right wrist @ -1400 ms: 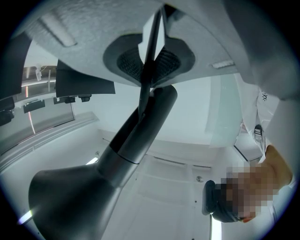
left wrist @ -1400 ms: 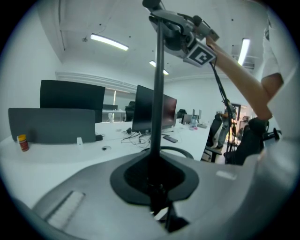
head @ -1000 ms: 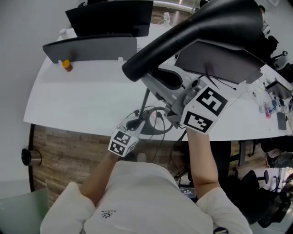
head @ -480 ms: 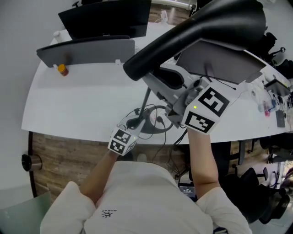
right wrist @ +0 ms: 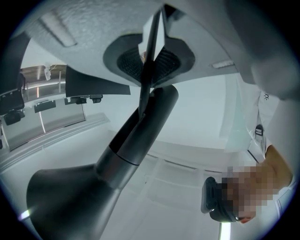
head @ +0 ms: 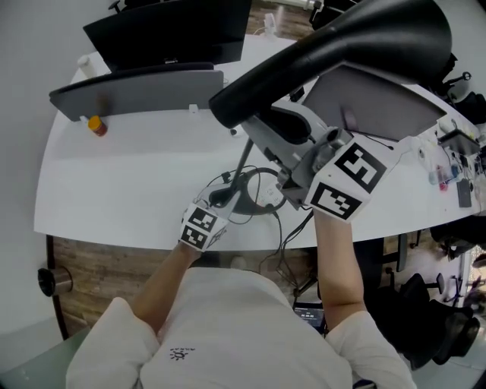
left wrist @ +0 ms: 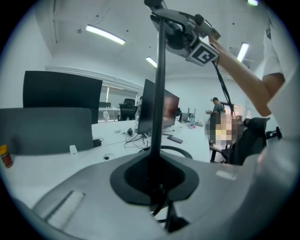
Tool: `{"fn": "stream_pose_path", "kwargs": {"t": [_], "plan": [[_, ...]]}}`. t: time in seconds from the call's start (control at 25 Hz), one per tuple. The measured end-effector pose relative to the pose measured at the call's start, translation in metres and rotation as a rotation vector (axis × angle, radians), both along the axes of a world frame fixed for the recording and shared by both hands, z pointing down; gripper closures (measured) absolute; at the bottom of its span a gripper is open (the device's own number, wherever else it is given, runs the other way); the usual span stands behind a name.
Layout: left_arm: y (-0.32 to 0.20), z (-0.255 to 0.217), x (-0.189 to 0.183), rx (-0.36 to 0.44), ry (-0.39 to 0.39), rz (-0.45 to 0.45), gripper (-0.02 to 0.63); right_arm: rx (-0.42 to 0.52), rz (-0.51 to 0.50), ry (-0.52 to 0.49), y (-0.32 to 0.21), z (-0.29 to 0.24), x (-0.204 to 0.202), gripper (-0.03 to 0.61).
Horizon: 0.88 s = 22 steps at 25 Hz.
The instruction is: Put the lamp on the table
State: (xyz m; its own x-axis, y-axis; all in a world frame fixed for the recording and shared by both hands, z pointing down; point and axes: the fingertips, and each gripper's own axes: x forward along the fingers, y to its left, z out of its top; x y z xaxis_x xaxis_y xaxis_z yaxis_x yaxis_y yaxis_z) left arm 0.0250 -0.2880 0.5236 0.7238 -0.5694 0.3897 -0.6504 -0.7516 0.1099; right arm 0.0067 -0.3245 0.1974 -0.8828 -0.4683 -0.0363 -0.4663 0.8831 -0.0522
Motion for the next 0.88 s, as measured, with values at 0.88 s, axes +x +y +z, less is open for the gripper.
{"fn": "stream_pose_path", "kwargs": {"t": [0.88], "plan": [[-0.129, 0.037, -0.039, 0.029, -0.029, 0.093, 0.591, -0.03, 0.121, 0.069, -0.12, 0.035, -0.029, 0.541]]}}
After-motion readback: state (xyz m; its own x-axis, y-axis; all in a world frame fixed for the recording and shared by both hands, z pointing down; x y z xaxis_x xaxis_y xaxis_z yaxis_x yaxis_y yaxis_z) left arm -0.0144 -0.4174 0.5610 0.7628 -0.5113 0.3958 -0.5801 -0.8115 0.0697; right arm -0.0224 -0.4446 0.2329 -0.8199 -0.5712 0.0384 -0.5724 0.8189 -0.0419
